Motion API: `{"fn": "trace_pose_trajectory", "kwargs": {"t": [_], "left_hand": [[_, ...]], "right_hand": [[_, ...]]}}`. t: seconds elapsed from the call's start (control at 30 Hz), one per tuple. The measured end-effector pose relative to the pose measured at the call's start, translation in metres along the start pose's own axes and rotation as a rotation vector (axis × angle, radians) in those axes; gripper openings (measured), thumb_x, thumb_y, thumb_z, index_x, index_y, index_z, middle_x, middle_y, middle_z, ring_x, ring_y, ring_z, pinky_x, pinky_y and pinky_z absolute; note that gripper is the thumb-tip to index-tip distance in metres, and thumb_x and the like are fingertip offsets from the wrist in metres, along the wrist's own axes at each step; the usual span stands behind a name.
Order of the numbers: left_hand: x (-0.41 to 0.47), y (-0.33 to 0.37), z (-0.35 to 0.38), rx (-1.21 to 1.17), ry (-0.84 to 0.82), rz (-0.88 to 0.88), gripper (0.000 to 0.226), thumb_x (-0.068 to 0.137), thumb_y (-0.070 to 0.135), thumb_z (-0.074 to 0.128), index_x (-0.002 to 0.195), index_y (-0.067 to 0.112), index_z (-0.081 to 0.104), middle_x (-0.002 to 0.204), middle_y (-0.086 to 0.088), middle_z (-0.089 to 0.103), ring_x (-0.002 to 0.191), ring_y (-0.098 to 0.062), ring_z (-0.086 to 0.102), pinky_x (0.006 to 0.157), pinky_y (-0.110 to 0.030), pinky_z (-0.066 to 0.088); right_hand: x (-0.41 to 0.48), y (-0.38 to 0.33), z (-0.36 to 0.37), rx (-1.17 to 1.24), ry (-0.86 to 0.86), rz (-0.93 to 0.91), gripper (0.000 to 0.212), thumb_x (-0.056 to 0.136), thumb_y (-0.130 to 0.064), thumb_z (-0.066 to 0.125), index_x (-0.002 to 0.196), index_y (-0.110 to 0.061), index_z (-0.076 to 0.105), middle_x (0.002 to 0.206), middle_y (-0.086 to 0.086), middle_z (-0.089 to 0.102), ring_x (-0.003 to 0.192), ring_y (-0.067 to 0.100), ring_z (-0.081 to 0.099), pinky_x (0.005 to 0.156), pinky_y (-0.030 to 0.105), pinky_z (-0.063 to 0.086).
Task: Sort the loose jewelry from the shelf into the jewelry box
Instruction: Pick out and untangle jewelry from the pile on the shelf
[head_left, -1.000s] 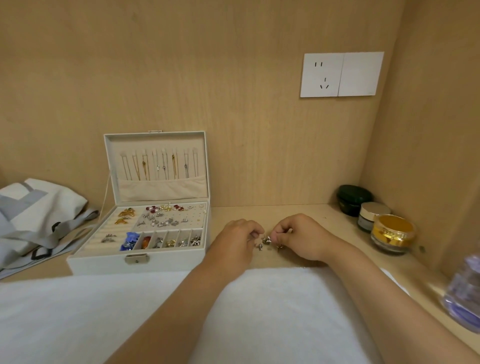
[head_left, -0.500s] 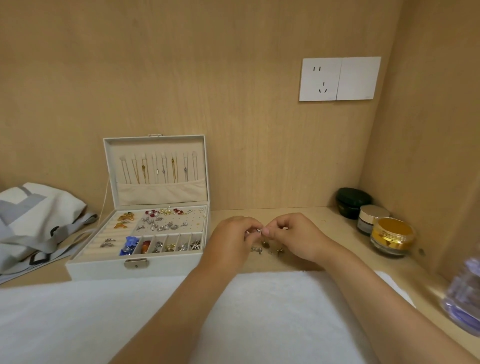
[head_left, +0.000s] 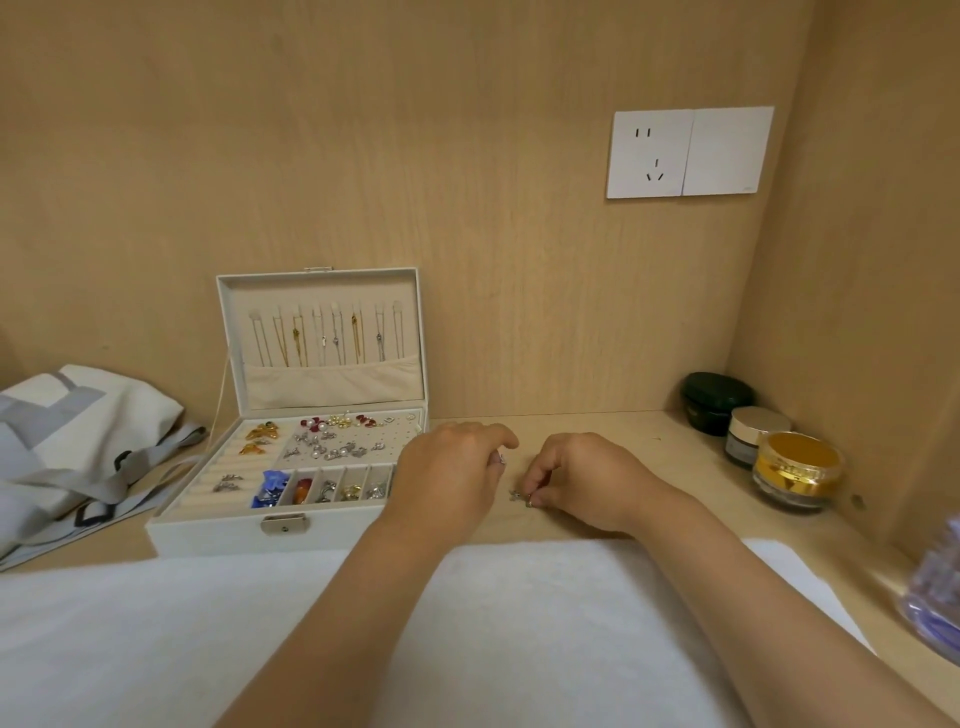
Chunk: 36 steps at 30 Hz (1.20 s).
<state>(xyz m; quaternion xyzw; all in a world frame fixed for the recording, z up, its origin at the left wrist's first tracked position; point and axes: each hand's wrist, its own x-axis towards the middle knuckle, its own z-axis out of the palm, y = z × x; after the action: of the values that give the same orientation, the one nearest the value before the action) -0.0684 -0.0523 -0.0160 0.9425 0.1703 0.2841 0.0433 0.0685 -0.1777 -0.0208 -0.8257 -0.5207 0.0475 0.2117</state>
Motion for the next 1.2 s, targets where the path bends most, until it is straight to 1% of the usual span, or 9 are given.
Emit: {"fn": "trace_pose_trajectory", "kwargs": {"t": [0.07, 0.17, 0.37, 0.53, 0.67, 0.8, 0.9, 1.1, 1.2], "left_hand": [[-0.001, -0.001, -0.001, 0.003, -0.009, -0.015, 0.021, 0.095, 0.031, 0.055, 0.112, 0.038, 0.067, 0.105, 0.015, 0.070, 0.107, -0.010, 0.057, 0.083, -0.030, 0.047], [-0.001, -0.001, -0.004, -0.014, -0.047, -0.043, 0.016, 0.093, 0.033, 0.059, 0.105, 0.036, 0.070, 0.100, 0.015, 0.070, 0.102, -0.010, 0.059, 0.082, -0.029, 0.048], [-0.002, -0.004, -0.013, -0.222, -0.096, -0.168, 0.009, 0.088, 0.037, 0.068, 0.095, 0.040, 0.073, 0.089, 0.022, 0.070, 0.087, 0.000, 0.061, 0.073, -0.023, 0.045], [-0.002, -0.008, -0.013, -0.494, -0.108, -0.216, 0.007, 0.080, 0.041, 0.077, 0.087, 0.041, 0.076, 0.078, 0.024, 0.071, 0.074, 0.001, 0.060, 0.074, -0.027, 0.052], [0.000, -0.013, -0.018, -0.636, -0.078, -0.237, 0.007, 0.085, 0.028, 0.075, 0.084, 0.035, 0.076, 0.077, 0.013, 0.072, 0.069, 0.000, 0.059, 0.073, -0.025, 0.050], [0.003, -0.021, -0.030, -0.669, -0.047, -0.260, 0.006, 0.085, 0.024, 0.074, 0.084, 0.030, 0.075, 0.075, 0.008, 0.072, 0.061, 0.002, 0.053, 0.067, -0.022, 0.047], [0.007, -0.031, -0.045, -0.705, -0.007, -0.272, 0.008, 0.087, 0.022, 0.071, 0.082, 0.027, 0.074, 0.075, 0.008, 0.073, 0.061, 0.001, 0.054, 0.066, -0.022, 0.047], [0.020, -0.064, -0.083, -0.741, 0.009, -0.283, 0.009, 0.088, 0.017, 0.070, 0.083, 0.022, 0.075, 0.075, 0.005, 0.074, 0.065, -0.007, 0.060, 0.072, -0.037, 0.057], [0.026, -0.087, -0.098, -0.721, 0.016, -0.293, 0.008, 0.089, 0.020, 0.070, 0.084, 0.024, 0.074, 0.075, 0.007, 0.074, 0.065, -0.007, 0.061, 0.073, -0.037, 0.057]], "right_hand": [[0.000, 0.001, 0.000, 0.063, 0.022, 0.010, 0.005, 0.083, -0.029, 0.077, 0.084, -0.034, 0.077, 0.090, -0.016, 0.070, 0.086, 0.001, 0.062, 0.084, 0.031, 0.053], [-0.002, 0.001, -0.003, 0.423, 0.066, 0.046, 0.008, 0.087, -0.018, 0.075, 0.084, -0.023, 0.080, 0.080, -0.009, 0.075, 0.067, -0.001, 0.061, 0.071, 0.023, 0.053], [-0.006, -0.013, -0.008, 0.830, 0.057, 0.088, 0.012, 0.093, -0.010, 0.067, 0.091, -0.010, 0.079, 0.081, 0.001, 0.076, 0.053, 0.009, 0.040, 0.049, 0.020, 0.035], [-0.007, -0.018, -0.008, 0.969, 0.006, 0.117, 0.013, 0.094, -0.011, 0.064, 0.094, -0.010, 0.077, 0.083, 0.002, 0.074, 0.054, 0.016, 0.029, 0.050, 0.028, 0.019], [-0.007, -0.024, -0.010, 1.044, -0.012, 0.144, 0.011, 0.094, -0.016, 0.066, 0.095, -0.011, 0.076, 0.084, 0.000, 0.072, 0.051, 0.011, 0.029, 0.046, 0.023, 0.017], [0.002, -0.038, -0.013, 1.084, -0.022, 0.141, 0.010, 0.093, -0.016, 0.067, 0.097, -0.011, 0.075, 0.088, 0.002, 0.072, 0.048, 0.008, 0.033, 0.041, 0.019, 0.020], [0.017, -0.055, -0.017, 1.114, 0.017, 0.134, 0.018, 0.091, -0.012, 0.068, 0.109, -0.006, 0.068, 0.086, 0.006, 0.072, 0.046, 0.009, 0.032, 0.037, 0.016, 0.024], [0.056, -0.093, -0.023, 1.123, 0.011, 0.056, 0.012, 0.092, -0.009, 0.067, 0.104, -0.008, 0.068, 0.082, 0.007, 0.073, 0.045, 0.010, 0.029, 0.044, 0.021, 0.017], [0.077, -0.113, -0.023, 1.089, 0.031, 0.024, 0.017, 0.091, -0.010, 0.069, 0.106, -0.003, 0.070, 0.084, 0.009, 0.075, 0.042, 0.008, 0.031, 0.045, 0.022, 0.017]]}}
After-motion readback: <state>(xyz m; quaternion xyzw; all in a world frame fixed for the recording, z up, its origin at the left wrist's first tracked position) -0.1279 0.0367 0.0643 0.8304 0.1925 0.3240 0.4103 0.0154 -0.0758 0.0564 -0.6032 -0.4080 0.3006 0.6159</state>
